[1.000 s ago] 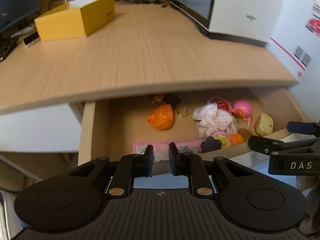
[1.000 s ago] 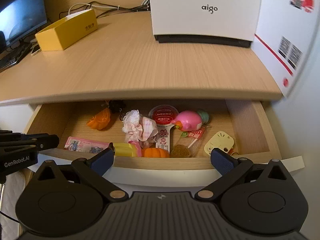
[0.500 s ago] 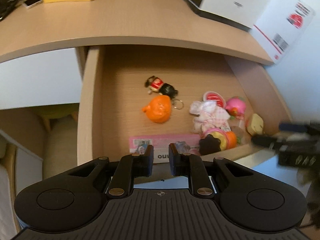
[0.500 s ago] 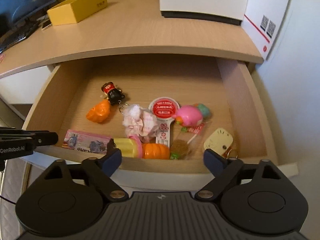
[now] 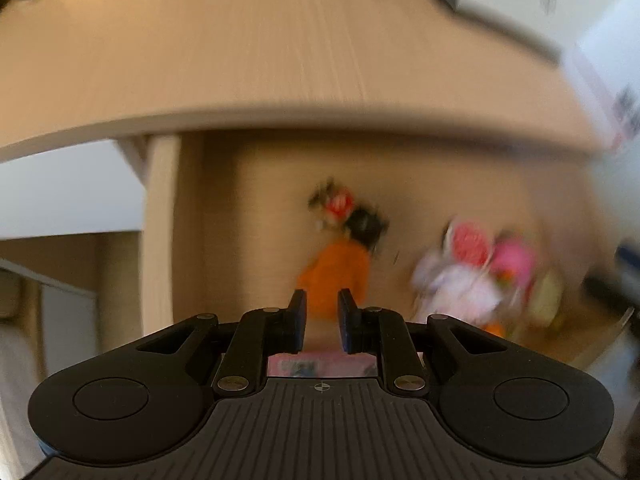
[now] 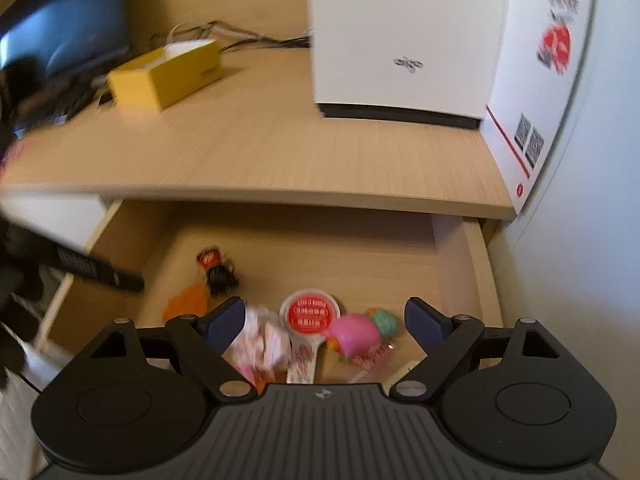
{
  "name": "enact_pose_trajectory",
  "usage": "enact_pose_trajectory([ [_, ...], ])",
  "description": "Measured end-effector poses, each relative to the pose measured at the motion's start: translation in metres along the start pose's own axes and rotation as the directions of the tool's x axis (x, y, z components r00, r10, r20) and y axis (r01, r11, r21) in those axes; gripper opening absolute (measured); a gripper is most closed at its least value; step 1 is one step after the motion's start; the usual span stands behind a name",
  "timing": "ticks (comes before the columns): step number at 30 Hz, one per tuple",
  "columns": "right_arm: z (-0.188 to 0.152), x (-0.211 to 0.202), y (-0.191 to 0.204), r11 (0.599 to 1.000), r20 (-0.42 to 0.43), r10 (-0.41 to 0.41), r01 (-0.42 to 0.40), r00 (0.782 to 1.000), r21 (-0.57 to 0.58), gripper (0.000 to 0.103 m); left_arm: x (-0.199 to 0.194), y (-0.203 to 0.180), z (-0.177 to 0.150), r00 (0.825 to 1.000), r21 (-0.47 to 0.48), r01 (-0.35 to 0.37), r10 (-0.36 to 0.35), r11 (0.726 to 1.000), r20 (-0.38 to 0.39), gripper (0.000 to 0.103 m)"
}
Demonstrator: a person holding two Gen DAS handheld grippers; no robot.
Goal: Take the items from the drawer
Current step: 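Grasp the orange toy with the left tool while right tool reaches for black keychain figure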
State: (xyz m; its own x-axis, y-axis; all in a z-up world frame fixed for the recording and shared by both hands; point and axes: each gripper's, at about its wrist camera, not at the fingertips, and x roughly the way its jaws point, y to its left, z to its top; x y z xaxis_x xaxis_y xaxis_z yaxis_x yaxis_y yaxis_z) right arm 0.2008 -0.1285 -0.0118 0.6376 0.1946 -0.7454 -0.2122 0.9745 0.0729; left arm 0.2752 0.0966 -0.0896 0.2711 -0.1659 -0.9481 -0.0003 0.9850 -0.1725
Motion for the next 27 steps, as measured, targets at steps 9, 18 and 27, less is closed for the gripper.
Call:
enact_pose_trajectory([
  [9, 0.012, 0.035, -0.027, 0.991, -0.065, 0.052, -0.043, 0.997, 0.130, 0.088, 0.052, 0.021, 0.008, 0.989, -0.244, 0.002, -0.037, 0.970, -0.140, 0.018],
  [18, 0.017, 0.040, -0.027, 0.993, -0.077, 0.054, -0.045, 0.996, 0.108, 0.087, 0.070, 0.003, 0.008, 0.989, -0.215, 0.075, -0.101, 0.974, -0.110, 0.011],
  [27, 0.033, 0.062, 0.007, 0.985, -0.119, 0.143, -0.154, 0.982, -0.081, 0.054, 0.001, 0.008, -0.015, 0.990, -0.100, 0.134, -0.128, 0.986, 0.062, 0.008],
])
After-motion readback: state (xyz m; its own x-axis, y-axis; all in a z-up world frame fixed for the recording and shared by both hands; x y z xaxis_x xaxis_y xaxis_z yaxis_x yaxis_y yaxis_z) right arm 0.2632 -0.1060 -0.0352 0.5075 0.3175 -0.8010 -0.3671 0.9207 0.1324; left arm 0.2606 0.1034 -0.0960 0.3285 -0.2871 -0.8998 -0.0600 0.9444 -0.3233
